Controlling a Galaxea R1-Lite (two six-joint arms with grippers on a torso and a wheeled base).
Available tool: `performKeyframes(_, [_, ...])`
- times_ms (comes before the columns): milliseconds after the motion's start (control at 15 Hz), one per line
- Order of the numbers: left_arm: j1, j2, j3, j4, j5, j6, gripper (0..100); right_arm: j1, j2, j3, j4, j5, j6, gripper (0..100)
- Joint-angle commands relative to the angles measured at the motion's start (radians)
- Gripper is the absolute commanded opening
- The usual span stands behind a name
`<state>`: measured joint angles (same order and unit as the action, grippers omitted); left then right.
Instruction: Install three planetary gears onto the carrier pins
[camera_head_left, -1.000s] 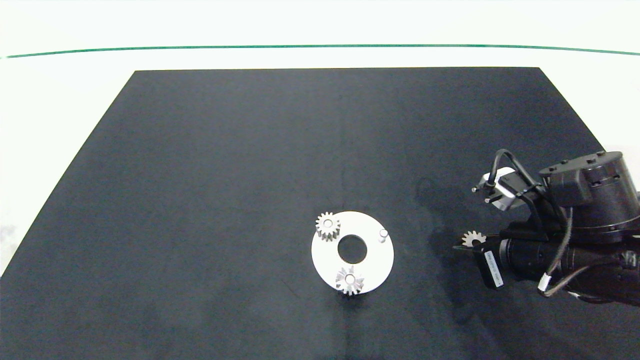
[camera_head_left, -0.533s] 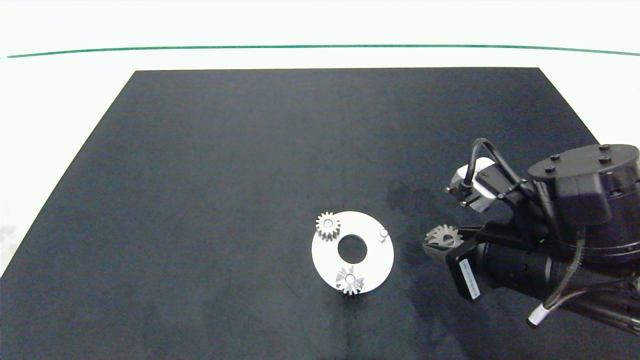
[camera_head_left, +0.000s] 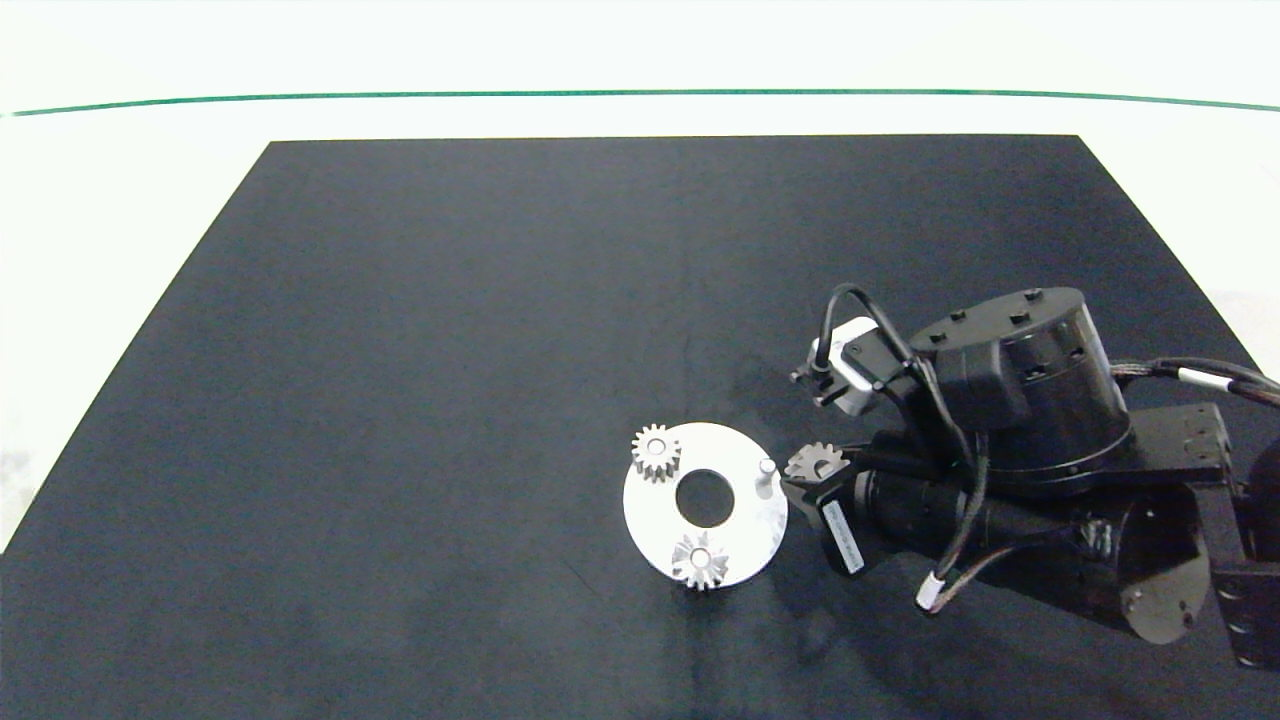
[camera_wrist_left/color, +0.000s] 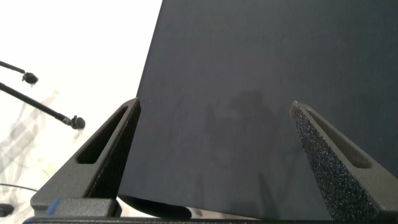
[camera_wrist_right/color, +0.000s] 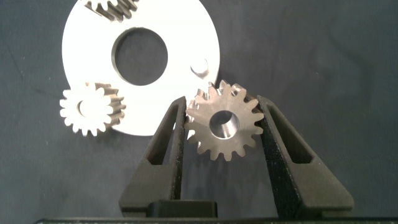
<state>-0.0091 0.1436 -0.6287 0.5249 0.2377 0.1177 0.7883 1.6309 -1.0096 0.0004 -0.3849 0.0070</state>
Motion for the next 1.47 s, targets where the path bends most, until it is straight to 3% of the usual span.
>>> performKeyframes(67, [0.0,-0.006,0.0,0.003,0.002,0.0,100,0.0,0.061,-0.038,0.003,-0.003,0.001,16])
performKeyframes(1467, [0.001,-0.022,-0.052,0.055,0.002,0.0,100,-0.001,0.133,-0.103,0.006,-0.003,0.002,16])
